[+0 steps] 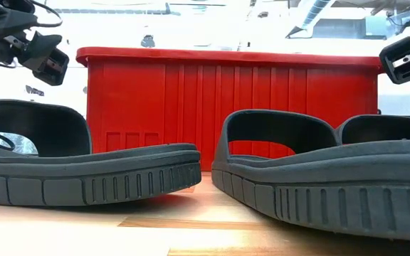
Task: Pick and place slides into bin
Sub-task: Put the black slide into the red container
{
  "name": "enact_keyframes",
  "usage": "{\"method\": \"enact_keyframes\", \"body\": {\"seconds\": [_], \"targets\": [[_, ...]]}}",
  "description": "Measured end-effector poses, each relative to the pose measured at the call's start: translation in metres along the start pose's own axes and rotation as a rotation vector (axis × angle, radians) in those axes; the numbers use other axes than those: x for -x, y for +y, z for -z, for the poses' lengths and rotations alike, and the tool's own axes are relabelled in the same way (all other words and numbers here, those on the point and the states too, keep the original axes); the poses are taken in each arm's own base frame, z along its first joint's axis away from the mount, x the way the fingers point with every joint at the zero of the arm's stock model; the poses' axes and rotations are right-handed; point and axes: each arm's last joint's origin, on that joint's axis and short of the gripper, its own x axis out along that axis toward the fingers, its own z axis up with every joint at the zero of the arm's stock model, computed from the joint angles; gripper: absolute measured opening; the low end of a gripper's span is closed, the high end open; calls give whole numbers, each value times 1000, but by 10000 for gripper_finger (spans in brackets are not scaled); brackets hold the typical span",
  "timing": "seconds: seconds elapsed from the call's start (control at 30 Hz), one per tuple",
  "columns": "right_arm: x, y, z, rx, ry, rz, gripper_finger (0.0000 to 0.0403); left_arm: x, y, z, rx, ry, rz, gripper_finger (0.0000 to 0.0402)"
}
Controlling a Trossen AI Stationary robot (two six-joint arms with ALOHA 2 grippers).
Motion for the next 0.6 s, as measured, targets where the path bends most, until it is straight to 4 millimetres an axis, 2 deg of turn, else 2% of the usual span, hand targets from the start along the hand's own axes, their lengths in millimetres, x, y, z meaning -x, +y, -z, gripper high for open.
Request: {"method": "enact_keyframes", "body": {"seconds": [0.1, 0.23, 0.4, 0.5, 0.6], "targets": [[0, 0, 0, 0, 0, 0, 63, 0, 1, -3, 22, -36, -38, 149], [0, 0, 0, 0, 0, 0, 63, 1, 1, -5, 157, -43, -67, 149], [0, 0, 0, 0, 0, 0, 63, 1, -5, -23, 327, -64, -34, 144], [0, 0, 0, 0, 0, 0, 63, -2, -11, -37, 367, -24, -27, 132], [0, 0, 0, 0, 0, 0, 63, -5, -19, -51, 428, 114, -57, 118]]}}
